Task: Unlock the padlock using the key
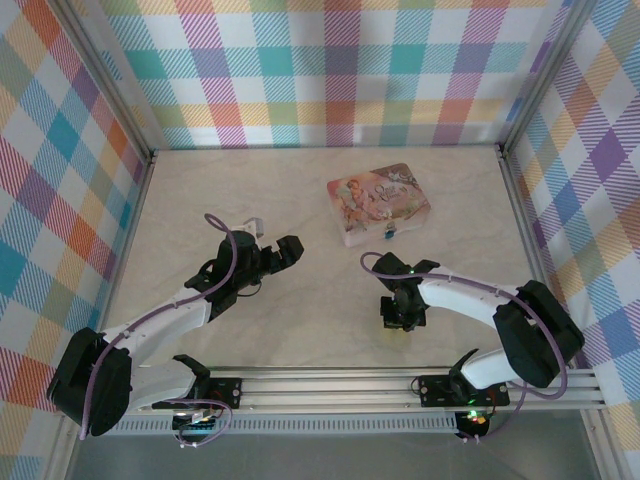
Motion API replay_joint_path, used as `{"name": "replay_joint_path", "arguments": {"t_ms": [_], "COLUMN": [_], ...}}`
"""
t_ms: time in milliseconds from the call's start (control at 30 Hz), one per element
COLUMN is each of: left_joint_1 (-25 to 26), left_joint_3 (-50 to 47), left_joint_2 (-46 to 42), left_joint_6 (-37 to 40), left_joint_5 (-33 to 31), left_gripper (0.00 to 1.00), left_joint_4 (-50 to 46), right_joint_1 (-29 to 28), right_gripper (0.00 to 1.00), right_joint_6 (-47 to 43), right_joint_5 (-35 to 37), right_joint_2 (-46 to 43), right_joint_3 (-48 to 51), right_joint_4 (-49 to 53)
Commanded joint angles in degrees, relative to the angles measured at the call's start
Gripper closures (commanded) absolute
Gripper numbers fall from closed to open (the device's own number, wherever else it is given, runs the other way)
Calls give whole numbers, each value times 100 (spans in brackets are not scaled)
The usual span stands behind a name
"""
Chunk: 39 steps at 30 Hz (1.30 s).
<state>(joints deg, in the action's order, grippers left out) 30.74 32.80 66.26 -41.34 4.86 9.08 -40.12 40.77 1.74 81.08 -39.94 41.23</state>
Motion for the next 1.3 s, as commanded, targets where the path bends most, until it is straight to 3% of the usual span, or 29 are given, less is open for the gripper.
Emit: {"name": "replay_joint_path", "arguments": {"t_ms": [0,667,1267], "left_joint_1": [70,72,91], "left_joint_3": [148,227,435], "left_joint_2": [18,-126,103], "left_joint_6": [22,-91,-827], "left_joint_5": [-22,-4,807], "left_gripper": [0,0,1], "left_joint_4": [-46,-74,355], "right_joint_1": [-31,-26,-29], "right_gripper": [81,100,100], "right_joint_6": [106,121,104], "right_joint_5": [67,-91,-391], "right_joint_2": [70,-234,-1708], "right_joint_3": [129,344,731], "right_joint_4": [-25,-328,-1998]}}
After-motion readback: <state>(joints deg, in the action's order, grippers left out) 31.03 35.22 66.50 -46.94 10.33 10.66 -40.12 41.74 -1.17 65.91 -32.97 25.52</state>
